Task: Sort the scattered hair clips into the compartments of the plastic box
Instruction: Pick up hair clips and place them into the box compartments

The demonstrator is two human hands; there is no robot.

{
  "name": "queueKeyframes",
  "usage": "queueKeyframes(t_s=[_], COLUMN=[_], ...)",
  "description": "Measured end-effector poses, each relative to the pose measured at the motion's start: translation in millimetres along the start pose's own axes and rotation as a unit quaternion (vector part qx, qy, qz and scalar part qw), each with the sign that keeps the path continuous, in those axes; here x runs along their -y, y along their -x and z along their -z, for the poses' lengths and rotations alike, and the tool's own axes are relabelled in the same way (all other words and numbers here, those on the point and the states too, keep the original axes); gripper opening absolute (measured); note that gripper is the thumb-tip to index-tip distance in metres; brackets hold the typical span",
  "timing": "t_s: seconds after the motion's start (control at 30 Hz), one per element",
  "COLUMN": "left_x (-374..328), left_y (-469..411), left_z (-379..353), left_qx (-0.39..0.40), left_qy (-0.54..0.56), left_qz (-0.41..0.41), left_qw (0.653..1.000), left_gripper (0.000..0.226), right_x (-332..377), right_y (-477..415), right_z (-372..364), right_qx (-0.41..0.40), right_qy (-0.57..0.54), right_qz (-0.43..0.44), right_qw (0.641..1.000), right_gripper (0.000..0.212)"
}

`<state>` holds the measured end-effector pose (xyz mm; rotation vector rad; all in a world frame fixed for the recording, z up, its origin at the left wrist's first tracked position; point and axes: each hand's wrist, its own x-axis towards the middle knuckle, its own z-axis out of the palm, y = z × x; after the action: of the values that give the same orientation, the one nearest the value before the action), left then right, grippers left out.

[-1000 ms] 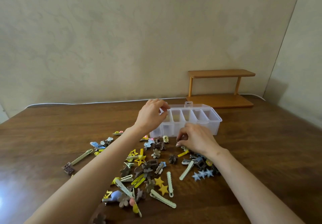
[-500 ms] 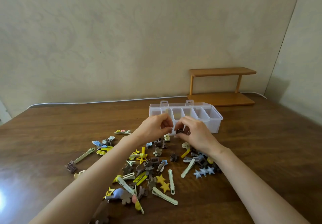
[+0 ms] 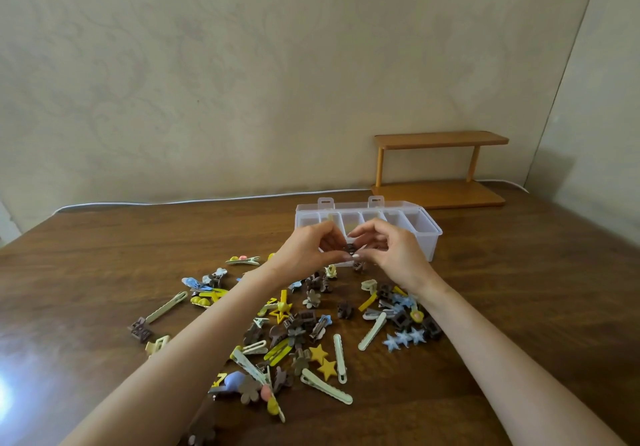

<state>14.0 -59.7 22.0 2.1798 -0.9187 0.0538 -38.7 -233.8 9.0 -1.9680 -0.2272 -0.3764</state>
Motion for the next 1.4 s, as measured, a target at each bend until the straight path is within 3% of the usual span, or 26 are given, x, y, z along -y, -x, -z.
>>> queueKeyframes(t_s=[0.1,0.2,0.27,0.47,0.6,0.77,1.03,1.1,1.2,1.3,1.4], left_x=[0.6,7.3,13.3,22.9,23.6,18.8,7.1,6.3,4.1,3.7,5.2], left_y=[-3.2,-11.5,-19.7,-46.9,-49.2,-34.2,-18.5,-16.5,-13.4,-11.9,-12.9], left_z=[4.2,14.1,19.4,17.4,11.5,13.3,18.7,18.6,17.1,12.7,10.0], left_qx=[-0.057,-0.172,-0.210,-0.180,-0.154,-0.165,-0.083,-0.057,0.013,0.049,0.016], left_qy=[-0.011,-0.020,-0.052,-0.135,-0.151,-0.147,-0.113,-0.108,-0.116,-0.132,-0.130], left_qz=[0.004,0.034,0.062,0.088,0.075,0.005,-0.043,-0.047,-0.059,-0.073,-0.079], left_qw=[0.998,0.984,0.974,0.970,0.974,0.975,0.989,0.991,0.991,0.987,0.988], left_gripper=[0.015,0.014,0.015,0.023,0.029,0.019,0.015,0.016,0.025,0.033,0.026], right_x=[-2.8,-2.9,-3.1,-3.9,-6.7,-8.9,-9.1,-5.0,3.1,6.5,7.0], right_y=[-1.2,0.9,2.5,2.7,2.1,1.5,1.0,1.5,-0.7,-1.4,-0.6], right_z=[4.4,8.4,6.3,0.3,-0.5,-6.8,-11.2,-8.0,-2.7,-1.6,-4.3], right_qx=[-0.024,-0.027,-0.019,0.001,0.024,0.041,0.048,0.032,-0.002,-0.008,0.000], right_qy=[0.107,0.317,0.392,0.426,0.404,0.380,0.359,0.297,0.088,-0.075,-0.133], right_qz=[0.010,0.027,0.029,0.028,0.026,0.033,0.008,-0.004,-0.051,-0.078,-0.076], right_qw=[0.994,0.948,0.919,0.904,0.914,0.923,0.932,0.954,0.995,0.994,0.988], right_gripper=[0.020,0.009,0.013,0.022,0.020,0.020,0.021,0.019,0.020,0.022,0.019])
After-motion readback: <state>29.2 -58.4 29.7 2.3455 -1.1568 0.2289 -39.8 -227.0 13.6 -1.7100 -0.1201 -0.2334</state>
